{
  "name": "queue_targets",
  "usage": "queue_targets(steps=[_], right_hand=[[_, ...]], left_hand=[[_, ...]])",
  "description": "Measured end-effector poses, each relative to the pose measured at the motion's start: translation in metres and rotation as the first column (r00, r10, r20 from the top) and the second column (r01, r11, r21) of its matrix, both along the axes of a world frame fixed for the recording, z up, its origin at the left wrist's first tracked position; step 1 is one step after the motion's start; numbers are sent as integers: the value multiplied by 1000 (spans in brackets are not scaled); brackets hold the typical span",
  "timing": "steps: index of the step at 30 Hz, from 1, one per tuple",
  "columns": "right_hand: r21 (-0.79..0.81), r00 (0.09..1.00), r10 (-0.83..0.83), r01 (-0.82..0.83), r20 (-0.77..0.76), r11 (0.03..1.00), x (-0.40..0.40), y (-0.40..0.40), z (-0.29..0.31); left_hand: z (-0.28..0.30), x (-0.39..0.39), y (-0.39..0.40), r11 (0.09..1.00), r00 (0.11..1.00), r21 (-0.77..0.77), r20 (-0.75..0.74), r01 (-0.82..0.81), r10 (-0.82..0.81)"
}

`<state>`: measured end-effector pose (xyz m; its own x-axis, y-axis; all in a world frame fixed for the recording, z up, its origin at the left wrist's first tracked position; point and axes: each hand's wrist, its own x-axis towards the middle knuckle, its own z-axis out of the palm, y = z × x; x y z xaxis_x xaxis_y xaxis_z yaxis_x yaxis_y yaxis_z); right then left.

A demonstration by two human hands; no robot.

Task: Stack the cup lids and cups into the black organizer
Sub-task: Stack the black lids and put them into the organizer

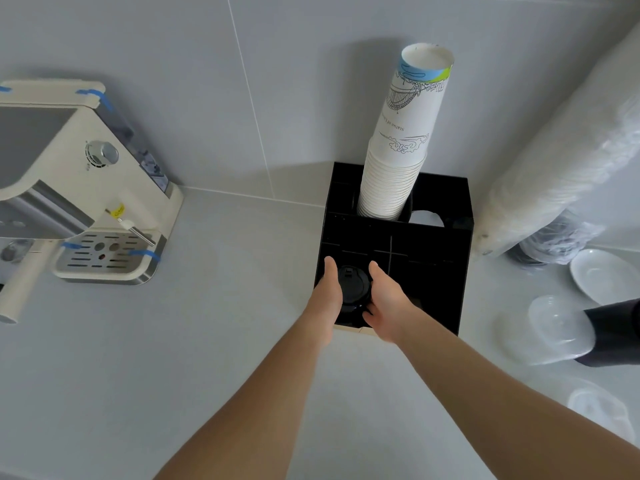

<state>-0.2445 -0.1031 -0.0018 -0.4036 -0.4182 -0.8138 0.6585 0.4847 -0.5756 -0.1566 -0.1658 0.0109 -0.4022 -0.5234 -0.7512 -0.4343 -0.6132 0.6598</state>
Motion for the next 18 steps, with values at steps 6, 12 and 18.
queue_targets(steps=[6,12,18], right_hand=[[22,999,-23,22,35,1000,2,-5,-2],[53,998,-2,-1,58,999,-1,-8,-5],[65,997,-1,-4,80,998,-2,-9,-8]], left_hand=[[-4,-7,-9,996,992,-10,86,90,-89],[-8,-14,-11,994,986,-12,129,107,-105],[-8,-12,-13,988,976,-24,160,150,-144]])
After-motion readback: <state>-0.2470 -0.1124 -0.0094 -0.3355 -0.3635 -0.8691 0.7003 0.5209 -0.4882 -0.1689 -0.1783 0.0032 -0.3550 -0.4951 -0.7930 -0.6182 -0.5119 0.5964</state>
